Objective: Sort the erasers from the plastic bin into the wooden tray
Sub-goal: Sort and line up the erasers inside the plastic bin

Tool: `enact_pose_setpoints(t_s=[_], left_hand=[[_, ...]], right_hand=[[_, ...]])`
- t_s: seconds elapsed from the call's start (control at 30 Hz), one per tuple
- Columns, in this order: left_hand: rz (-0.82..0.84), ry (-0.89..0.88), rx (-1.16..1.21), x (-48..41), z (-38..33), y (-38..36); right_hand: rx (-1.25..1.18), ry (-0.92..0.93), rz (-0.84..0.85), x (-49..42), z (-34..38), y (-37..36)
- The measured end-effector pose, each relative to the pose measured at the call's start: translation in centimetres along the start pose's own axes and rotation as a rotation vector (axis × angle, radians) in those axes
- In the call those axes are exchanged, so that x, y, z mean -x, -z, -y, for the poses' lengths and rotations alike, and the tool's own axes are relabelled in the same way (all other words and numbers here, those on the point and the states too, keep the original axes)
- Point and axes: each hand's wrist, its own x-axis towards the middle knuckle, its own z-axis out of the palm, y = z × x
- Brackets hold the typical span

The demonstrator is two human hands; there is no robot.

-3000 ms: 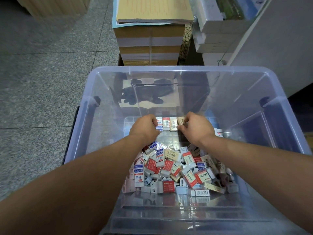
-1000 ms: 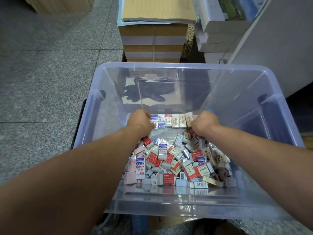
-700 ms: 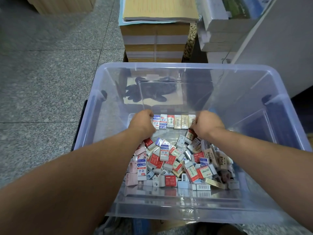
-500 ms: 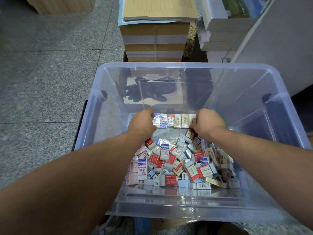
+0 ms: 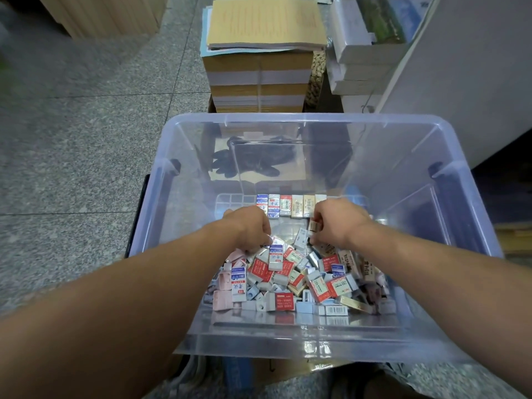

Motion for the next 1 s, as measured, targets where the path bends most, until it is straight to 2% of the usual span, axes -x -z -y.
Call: enact_pose_setpoints(t_s=[0.23,0.4,0.6,0.7,0.83,1.0], left_hand=[[-0.029,0.069,0.191,0.1,0.2,1.3],[-0.282,0.257,0.400,-1.3,1.3,1.9],[-0.385,0.343,0.298,-2.6,2.2,1.1],[-0.388,0.343,0.251,-3.0,2.2,0.7],[-0.367,0.321,0.196,-3.3,2.4,0.4],[-0.343,0.250,0.246,-3.4,2.8,-0.2]], right_hand=[[-0.099,-0.013,0.053,-0.2,-0.3,-0.1],[-0.120,-0.007,0.156,0.0,0.0,0.2],[-0.086,0.029,0.134,0.0,0.4,0.4],[-0.096,0.003,0.084,-0.5,-0.2,1.4],[-0.055,-0.102,-0.090,-1.7,-1.6,1.8],[-0.106,-0.189,-0.198,-2.3,-2.6,0.2]])
